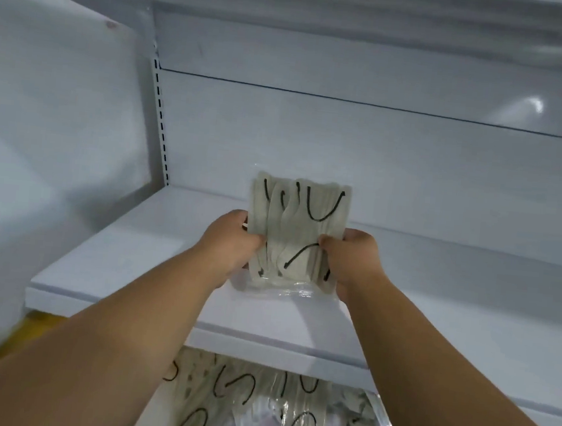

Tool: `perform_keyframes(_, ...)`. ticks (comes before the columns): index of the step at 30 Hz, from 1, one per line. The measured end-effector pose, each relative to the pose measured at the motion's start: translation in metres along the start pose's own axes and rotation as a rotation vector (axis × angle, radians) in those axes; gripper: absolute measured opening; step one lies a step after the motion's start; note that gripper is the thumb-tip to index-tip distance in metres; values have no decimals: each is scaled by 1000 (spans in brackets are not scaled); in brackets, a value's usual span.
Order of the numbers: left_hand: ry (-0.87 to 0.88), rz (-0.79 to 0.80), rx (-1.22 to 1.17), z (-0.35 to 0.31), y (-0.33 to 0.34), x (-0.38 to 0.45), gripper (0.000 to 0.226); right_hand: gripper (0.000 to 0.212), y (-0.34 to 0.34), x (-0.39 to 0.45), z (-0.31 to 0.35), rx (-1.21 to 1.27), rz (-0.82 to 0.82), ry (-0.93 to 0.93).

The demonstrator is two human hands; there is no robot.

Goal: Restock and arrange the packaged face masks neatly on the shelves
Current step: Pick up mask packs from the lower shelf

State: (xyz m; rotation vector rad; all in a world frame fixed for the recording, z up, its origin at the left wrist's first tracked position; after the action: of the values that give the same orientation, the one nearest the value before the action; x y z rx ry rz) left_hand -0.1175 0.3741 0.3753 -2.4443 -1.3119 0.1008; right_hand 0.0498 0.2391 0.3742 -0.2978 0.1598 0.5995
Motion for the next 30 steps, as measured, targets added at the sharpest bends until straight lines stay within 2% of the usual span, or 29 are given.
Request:
perform_keyframes(3,18,34,168,7,5,39,15,12,10,26,3,-121,-88,38)
perform_keyframes(8,102,185,522,19,22,70,10,19,26,53,0,-481,-241,22)
perform_keyframes(11,164,184,729,15,27,75,9,18,33,48,1,-724,-307,28)
perform_keyframes(13,175,167,788,13,28,72,24,11,37,44,6,-901,-359,-14)
perform_keyframes(15,196,151,824,13,27,69,48,26,37,41,11,-995,-431,-75)
perform_keyframes(16,225,138,847,12,26,67,54,35,36,38,14,-1018,-472,-103)
perform_keyframes(18,308,123,876,8,24,60,53,45,34,30,19,-1042,-531,-158)
perform_keyframes(24,536,79,716,-11,18,7,34,27,29,-19,27,-990,-516,-399)
perform_keyframes(30,621,-28,659,-35,17,-87,28,30,-14,-89,13,-883,-422,-554)
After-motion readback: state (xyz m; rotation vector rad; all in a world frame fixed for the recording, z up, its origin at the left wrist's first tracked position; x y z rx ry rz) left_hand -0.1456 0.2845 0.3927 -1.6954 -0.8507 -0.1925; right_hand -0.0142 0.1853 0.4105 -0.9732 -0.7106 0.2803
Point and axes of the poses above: each hand's wrist, its own x-axis towards the middle knuckle, its own y-axis out of the palm, z = x × y, the point moved 7 cm from there along x, towards the middle knuckle, and after that the axes turned 8 degrees about y, right-handed, at the moved point
